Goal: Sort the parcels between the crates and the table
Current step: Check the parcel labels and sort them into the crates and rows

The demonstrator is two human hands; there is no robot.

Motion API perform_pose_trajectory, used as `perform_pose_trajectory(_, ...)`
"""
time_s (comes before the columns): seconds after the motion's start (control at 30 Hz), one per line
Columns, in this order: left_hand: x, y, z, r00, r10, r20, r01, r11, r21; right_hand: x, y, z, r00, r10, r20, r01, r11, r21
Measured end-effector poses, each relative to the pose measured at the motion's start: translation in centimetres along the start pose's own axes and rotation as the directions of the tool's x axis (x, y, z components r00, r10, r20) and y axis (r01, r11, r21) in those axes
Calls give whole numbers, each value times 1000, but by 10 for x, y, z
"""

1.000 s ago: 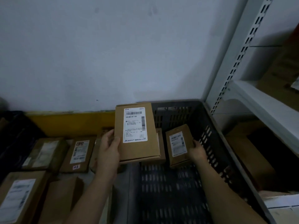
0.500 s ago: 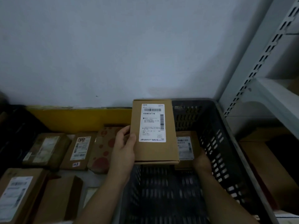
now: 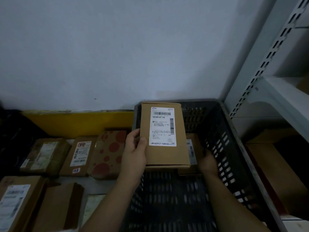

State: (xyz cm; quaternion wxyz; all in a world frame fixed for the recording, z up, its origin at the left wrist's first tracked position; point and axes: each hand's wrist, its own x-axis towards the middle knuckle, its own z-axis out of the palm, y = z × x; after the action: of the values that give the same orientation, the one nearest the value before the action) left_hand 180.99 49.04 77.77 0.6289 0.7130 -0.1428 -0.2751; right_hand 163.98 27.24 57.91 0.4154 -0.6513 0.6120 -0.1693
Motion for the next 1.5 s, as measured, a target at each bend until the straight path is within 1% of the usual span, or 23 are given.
perform_pose_trajectory(0.07,1,0,9,1000,-2,16,2,1000,-9,1,-18,-12,999,24,-42,-22,998,52)
perform_pose_trajectory(0.1,1,0,14,1000,2,30,-2,1000,-2,-1,-31,-19,999,0,-53,5,995,100)
perform_pose_trajectory(0.17,2,-1,23,998,7,58,-8,1000,16,-13,-65,-41,998,-60,-30,66,961,270)
perform_pose_trajectory(0.23,5,-2,34,997,9,78,-10,1000,11,-32,-95,-66,994,-113,12,96,895,435)
perform_pose_trajectory(0.27,7,-4,39,996,6,87,-7,1000,6,-43,-106,-78,985,-156,73,106,885,453)
perform_pose_trajectory(0.3,8,-7,45,995,1,97,-2,1000,8,-53,-114,-88,966,-221,134,145,893,427)
perform_pose_trajectory(0.37,9,-11,53,989,-1,149,-8,998,57,-65,-118,-99,915,-345,206,294,925,242)
perform_pose_trajectory(0.4,8,-12,56,979,18,202,-41,993,110,-65,-113,-101,906,-369,208,339,926,166)
perform_pose_trajectory(0.43,7,-13,57,962,60,267,-112,976,184,-63,-109,-102,912,-375,168,354,925,140)
perform_pose_trajectory(0.47,7,-14,56,937,121,328,-221,932,288,-61,-105,-101,927,-360,108,343,928,147)
perform_pose_trajectory(0.5,8,-15,53,911,191,367,-341,847,408,-58,-101,-100,943,-329,54,318,936,155)
perform_pose_trajectory(0.57,14,-12,42,854,347,389,-520,606,602,-51,-95,-96,971,-238,5,237,968,88)
perform_pose_trajectory(0.63,21,-6,27,813,427,397,-562,395,727,-44,-84,-84,986,-167,5,167,986,3)
perform_pose_trajectory(0.67,25,-4,20,815,421,397,-542,315,779,-41,-75,-74,989,-144,17,144,989,-35)
perform_pose_trajectory(0.73,30,-4,5,844,355,402,-495,224,840,-34,-58,-53,992,-117,45,121,990,-80)
perform_pose_trajectory(0.8,32,-11,-8,871,264,413,-470,205,859,-25,-40,-36,992,-113,56,118,987,-109)
perform_pose_trajectory(0.87,31,-22,-17,880,208,427,-467,214,858,-13,-20,-21,992,-107,69,117,981,-156)
perform_pose_trajectory(0.93,30,-32,-21,878,208,431,-470,207,858,-2,0,-8,994,-92,62,106,957,-271)
perform_pose_trajectory(1.0,30,-36,-20,874,235,425,-472,202,858,4,14,2,993,-95,72,117,876,-467)
perform_pose_trajectory(1.1,29,-36,-19,865,251,435,-483,182,856,3,20,9,984,-10,180,110,822,-559)
perform_pose_trajectory(1.17,30,-35,-18,866,253,432,-480,179,859,0,17,11,978,-6,206,134,781,-610)
perform_pose_trajectory(1.37,29,-33,-18,872,245,423,-472,202,858,-8,-1,2,974,-124,189,224,658,-719)
perform_pose_trajectory(1.5,30,-30,-24,875,260,408,-473,276,837,-25,-26,-7,952,-250,175,290,561,-775)
